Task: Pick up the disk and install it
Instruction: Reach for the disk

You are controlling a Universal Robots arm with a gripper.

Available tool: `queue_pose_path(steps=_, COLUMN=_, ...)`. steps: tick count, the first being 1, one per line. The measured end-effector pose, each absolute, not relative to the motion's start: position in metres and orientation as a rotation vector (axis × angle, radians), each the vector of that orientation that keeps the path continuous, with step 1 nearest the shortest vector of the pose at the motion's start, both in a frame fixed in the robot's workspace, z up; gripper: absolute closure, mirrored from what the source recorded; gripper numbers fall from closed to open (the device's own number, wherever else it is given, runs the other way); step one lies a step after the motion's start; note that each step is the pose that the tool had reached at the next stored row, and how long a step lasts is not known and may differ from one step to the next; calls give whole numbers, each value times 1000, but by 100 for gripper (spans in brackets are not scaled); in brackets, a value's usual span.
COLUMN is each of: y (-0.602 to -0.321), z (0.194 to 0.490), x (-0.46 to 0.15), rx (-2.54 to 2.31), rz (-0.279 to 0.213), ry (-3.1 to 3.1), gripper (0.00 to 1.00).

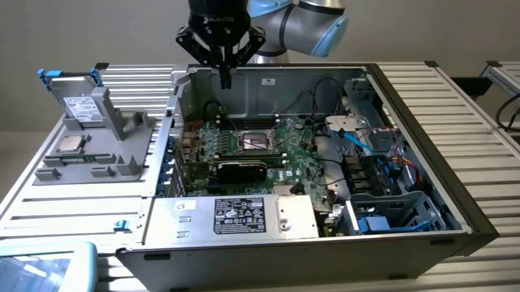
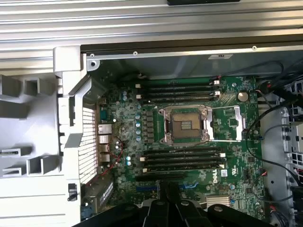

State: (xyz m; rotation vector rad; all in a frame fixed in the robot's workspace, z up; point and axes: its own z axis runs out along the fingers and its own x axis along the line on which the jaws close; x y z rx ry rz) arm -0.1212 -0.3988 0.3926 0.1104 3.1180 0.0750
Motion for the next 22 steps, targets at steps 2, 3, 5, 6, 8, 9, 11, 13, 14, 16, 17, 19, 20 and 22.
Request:
queue_pose_path(steps=2, y=-399, z=393, x=-122, rx=111, rz=75, ry=3118, gripper=89)
queue_pose_path(steps=3, y=-399, z=393, x=-125, rx=111, rz=75, ry=3118, gripper=89)
queue_pose_path(steps=5, y=-397, z=393, x=-133, rx=110, rz=75, ry=3118, gripper=89)
queue_pose_path(steps=6, y=-397, z=393, x=-137, rx=111, rz=75, ry=3118, gripper=89)
queue_pose_path(steps=8, y=-395, z=393, x=-146, rx=110, rz=75, ry=3118, gripper=89)
queue_pose_path(steps=9, y=-394, z=393, x=-151, rx=110, rz=75, ry=3118, gripper=89)
queue_pose_path(steps=11, y=-393, z=393, x=-160, rx=110, rz=75, ry=3119, gripper=89)
queue_pose_path(steps=13, y=-391, z=393, x=-168, rx=111, rz=75, ry=3122, gripper=89)
queue_pose_path(steps=14, y=-391, z=393, x=-172, rx=111, rz=75, ry=3124, gripper=89)
queue_pose_path(steps=16, y=-389, z=393, x=-180, rx=111, rz=75, ry=3127, gripper=89)
queue_pose_path(steps=17, y=-388, z=393, x=-184, rx=111, rz=75, ry=3128, gripper=89)
queue_pose_path(steps=19, y=-386, z=393, x=-192, rx=111, rz=74, ry=3129, gripper=89)
queue_pose_path(steps=20, y=-384, z=393, x=-196, rx=111, rz=74, ry=3129, gripper=89)
queue_pose_path(steps=22, y=-382, z=393, x=-205, rx=111, rz=73, ry=3130, gripper=89)
